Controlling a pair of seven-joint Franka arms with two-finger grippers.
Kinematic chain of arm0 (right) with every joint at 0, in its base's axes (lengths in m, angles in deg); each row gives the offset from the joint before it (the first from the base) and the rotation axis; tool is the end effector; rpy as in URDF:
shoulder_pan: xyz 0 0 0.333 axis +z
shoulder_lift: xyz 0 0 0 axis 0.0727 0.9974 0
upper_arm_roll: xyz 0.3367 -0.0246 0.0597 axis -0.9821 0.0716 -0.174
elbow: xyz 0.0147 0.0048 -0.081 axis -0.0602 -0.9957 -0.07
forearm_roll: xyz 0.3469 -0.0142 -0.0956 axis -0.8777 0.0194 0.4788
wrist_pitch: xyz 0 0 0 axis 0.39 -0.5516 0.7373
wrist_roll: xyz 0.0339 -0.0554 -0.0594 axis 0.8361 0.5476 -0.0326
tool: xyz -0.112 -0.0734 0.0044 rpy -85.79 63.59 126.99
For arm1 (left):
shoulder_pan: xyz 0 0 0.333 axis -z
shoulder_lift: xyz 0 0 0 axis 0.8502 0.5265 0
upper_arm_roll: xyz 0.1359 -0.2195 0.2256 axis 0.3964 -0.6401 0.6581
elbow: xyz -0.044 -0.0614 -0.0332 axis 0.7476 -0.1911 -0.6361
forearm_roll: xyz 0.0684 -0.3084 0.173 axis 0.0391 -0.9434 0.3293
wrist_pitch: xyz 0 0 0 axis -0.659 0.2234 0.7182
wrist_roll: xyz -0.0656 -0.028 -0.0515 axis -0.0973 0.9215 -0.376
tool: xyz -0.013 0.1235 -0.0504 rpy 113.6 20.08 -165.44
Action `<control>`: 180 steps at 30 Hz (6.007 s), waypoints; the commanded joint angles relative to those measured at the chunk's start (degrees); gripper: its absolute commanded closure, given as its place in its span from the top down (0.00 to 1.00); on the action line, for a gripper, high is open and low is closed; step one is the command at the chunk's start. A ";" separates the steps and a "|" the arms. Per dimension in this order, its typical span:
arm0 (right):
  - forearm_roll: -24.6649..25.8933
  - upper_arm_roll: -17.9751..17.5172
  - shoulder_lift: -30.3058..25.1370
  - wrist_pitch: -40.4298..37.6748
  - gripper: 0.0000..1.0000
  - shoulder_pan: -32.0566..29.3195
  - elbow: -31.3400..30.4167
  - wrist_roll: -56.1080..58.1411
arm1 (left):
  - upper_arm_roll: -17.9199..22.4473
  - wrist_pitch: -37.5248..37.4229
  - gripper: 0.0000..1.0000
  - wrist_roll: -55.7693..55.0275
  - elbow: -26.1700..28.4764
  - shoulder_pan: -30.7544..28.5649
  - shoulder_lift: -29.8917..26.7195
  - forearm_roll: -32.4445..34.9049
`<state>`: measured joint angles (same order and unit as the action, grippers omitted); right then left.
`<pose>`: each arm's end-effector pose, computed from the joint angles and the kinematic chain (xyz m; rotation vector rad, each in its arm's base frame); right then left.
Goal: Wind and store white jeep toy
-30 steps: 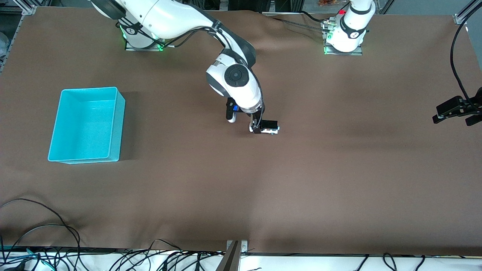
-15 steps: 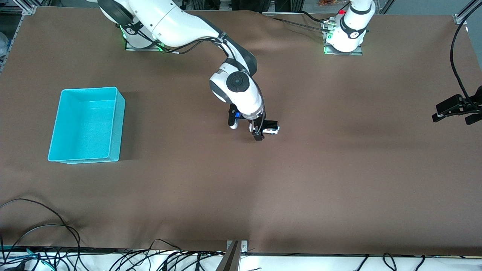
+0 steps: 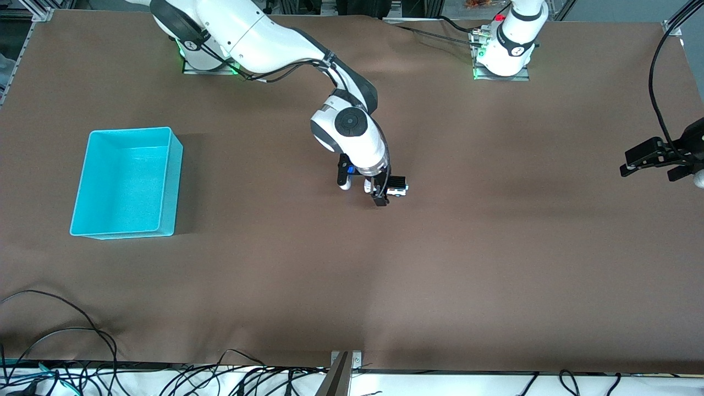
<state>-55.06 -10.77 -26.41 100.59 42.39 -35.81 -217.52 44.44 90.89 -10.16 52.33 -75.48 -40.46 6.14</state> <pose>0.5099 0.5812 0.2266 -1.9645 2.0844 0.2167 0.5753 0.0482 0.5884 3.0920 -0.0811 0.0505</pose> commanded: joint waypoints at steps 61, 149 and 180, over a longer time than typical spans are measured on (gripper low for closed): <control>1.36 6.15 -6.72 -9.09 0.00 -2.35 2.12 -1.04 | 14.45 -3.76 1.00 -11.06 1.59 18.13 -1.17 -3.19; -10.69 15.99 -47.24 -31.78 0.00 -42.52 -41.12 106.18 | 14.28 -4.12 1.00 -11.32 1.85 17.69 -0.82 -3.37; -9.90 23.73 -38.29 -15.87 0.00 -43.49 -50.62 146.18 | 14.28 -4.29 1.00 -11.06 1.94 17.69 -0.73 -3.37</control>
<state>-64.30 12.93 -67.64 81.51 -0.87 -86.70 -73.49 58.70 86.99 -21.52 54.22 -57.66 -40.99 4.47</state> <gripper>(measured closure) 0.454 0.000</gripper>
